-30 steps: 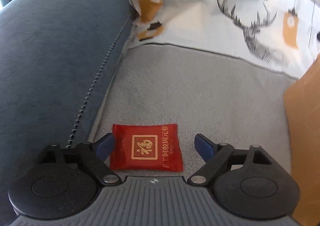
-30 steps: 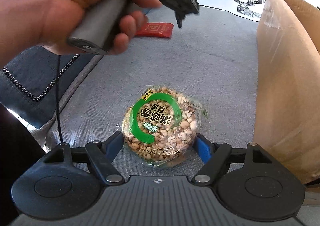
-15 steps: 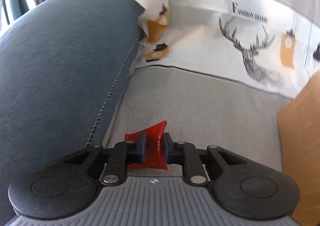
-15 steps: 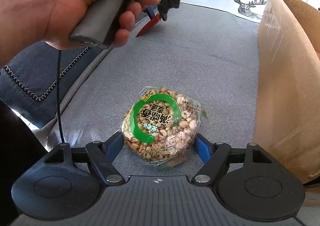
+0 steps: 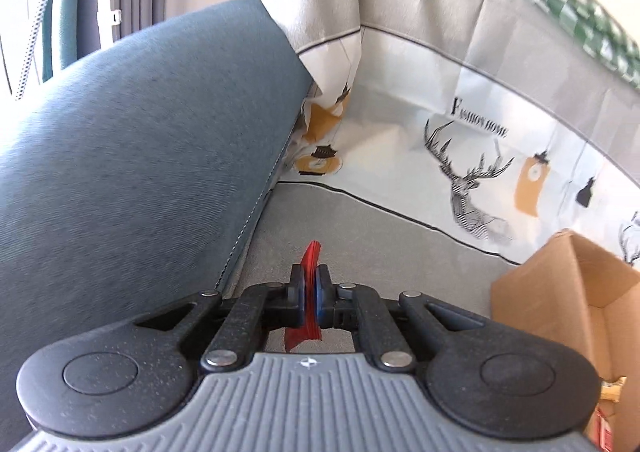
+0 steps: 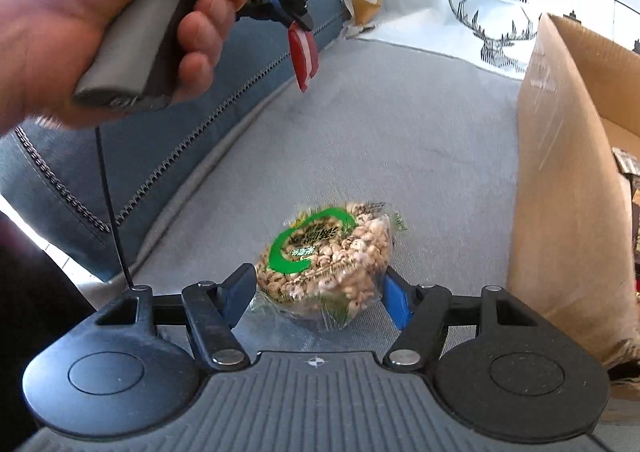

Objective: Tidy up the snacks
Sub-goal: 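Carry the nut cake and red packet over the cardboard box with both grippers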

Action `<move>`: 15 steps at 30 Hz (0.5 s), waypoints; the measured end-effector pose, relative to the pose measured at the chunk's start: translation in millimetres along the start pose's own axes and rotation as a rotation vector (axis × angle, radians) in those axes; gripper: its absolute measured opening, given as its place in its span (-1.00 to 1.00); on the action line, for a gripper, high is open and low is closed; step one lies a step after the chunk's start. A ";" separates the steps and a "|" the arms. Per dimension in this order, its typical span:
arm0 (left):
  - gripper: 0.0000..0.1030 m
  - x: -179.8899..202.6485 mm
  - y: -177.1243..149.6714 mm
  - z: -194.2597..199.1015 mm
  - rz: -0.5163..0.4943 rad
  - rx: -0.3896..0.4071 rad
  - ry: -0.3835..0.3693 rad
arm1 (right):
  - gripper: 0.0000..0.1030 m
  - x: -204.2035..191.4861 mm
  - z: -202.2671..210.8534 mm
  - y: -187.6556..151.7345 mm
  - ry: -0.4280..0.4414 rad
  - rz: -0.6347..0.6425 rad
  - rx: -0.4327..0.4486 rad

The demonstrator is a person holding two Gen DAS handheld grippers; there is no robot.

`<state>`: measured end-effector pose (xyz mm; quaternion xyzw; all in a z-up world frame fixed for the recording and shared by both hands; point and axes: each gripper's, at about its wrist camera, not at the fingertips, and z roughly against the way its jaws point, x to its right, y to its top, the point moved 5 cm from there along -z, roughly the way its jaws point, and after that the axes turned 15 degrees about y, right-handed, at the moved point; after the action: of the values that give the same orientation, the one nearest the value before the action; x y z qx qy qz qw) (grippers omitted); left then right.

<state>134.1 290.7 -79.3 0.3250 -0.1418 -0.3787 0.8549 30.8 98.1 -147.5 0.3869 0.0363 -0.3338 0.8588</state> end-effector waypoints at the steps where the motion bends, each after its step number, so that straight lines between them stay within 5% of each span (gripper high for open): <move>1: -0.91 -2.9 -1.0 6.2 0.001 0.007 -0.007 | -0.21 -1.2 2.2 1.3 -0.002 0.004 0.007; 4: -0.91 -14.0 -10.1 25.7 -0.005 0.029 -0.004 | -0.29 -2.9 8.3 4.9 0.007 0.001 0.030; 7: -0.91 -26.8 -25.7 43.2 -0.008 0.026 -0.012 | -0.15 -1.7 3.0 1.9 -0.009 0.006 0.007; 8: -0.91 -30.3 -30.6 48.4 -0.009 0.022 -0.018 | -0.07 -1.9 1.3 0.4 -0.023 0.003 0.002; 11: -0.91 -40.2 -43.8 67.5 -0.015 0.034 -0.040 | 0.62 0.1 -4.5 -1.1 -0.083 0.007 0.022; 15: -0.91 -48.9 -48.1 88.5 -0.008 0.102 -0.074 | 0.82 0.6 -18.0 -2.8 -0.072 -0.017 0.009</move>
<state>31.2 263.0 -44.9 0.3544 -0.1913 -0.3863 0.8298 33.1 108.8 -162.0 0.3781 0.0071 -0.3551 0.8549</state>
